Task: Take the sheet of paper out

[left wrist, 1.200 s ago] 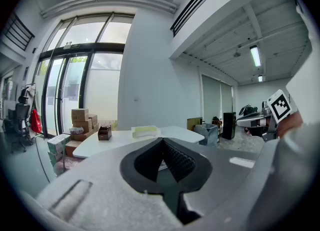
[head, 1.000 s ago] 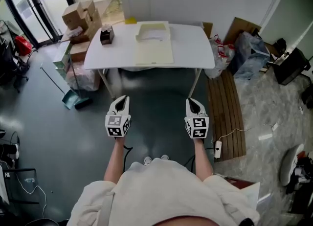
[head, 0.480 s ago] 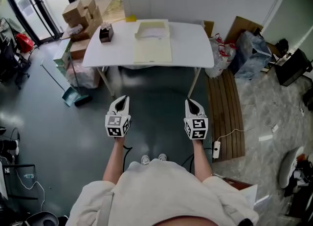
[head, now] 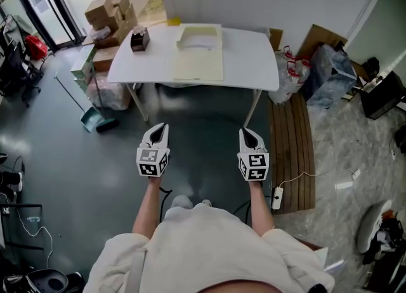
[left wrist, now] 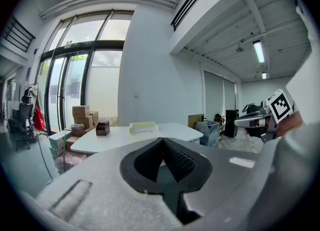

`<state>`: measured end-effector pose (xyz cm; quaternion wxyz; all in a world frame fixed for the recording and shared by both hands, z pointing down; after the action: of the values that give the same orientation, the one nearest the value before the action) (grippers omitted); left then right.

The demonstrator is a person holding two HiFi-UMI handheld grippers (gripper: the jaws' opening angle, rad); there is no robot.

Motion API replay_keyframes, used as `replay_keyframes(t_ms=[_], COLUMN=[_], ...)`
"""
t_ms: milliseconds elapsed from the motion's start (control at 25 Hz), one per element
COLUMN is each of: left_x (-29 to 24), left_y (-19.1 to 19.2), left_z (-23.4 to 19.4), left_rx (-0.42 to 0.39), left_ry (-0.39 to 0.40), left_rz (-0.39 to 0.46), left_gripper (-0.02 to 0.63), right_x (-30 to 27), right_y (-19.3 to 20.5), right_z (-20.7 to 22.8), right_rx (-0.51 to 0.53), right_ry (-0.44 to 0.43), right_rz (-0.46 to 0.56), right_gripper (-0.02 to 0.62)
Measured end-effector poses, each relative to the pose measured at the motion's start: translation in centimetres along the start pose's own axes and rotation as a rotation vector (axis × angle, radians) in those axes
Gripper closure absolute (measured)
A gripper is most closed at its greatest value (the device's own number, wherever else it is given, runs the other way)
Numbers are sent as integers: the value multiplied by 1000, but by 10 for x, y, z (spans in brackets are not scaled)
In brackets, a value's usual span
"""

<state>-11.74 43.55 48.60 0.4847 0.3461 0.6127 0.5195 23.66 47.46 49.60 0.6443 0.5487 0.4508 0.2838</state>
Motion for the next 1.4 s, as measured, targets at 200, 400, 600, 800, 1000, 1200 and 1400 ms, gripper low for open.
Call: replay_keyframes(t_ms=[200,400,600,800,1000,1200,1400], left_x=[-9,-34,-74,-131,-194,-253,-305], left_y=[5,8,8,-1,-15,-33,-50], left_z=[0,-4,-13,-27,-48,-79,-113], left_rx=[-2,2,9,17,17,12,8], left_ry=[-9,0,22,64,107,132,138], left_rz=[-10,-15,-17,-19,-23,-16,-9], left_gripper=[600,600,600,600,600,600,600], right_x=[-11,-32,-62,-103,-153,-207,-264], right_y=[2,3,0,-10,-28,-46,-66], right_z=[8,17,35,58,77,93,104], right_rx=[-2,3,-6,-6,-8,-14,-7], right_ry=[-13,-21,-11,15,49,77,83], right_rz=[-10,-26,-26,-38,-44,-45,-39], right_gripper=[594,594,594,594,594,594,594])
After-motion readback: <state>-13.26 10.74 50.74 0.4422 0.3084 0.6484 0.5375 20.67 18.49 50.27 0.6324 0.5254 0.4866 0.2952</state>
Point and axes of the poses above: the fingertips, and each gripper's own axes: x backward along the fingers, z to its right, y out of its underside, the point moved 10 cm from there along x, backward along the fingers, and after that the axes turned 10 degrees about -y, right-handed, at the moved point
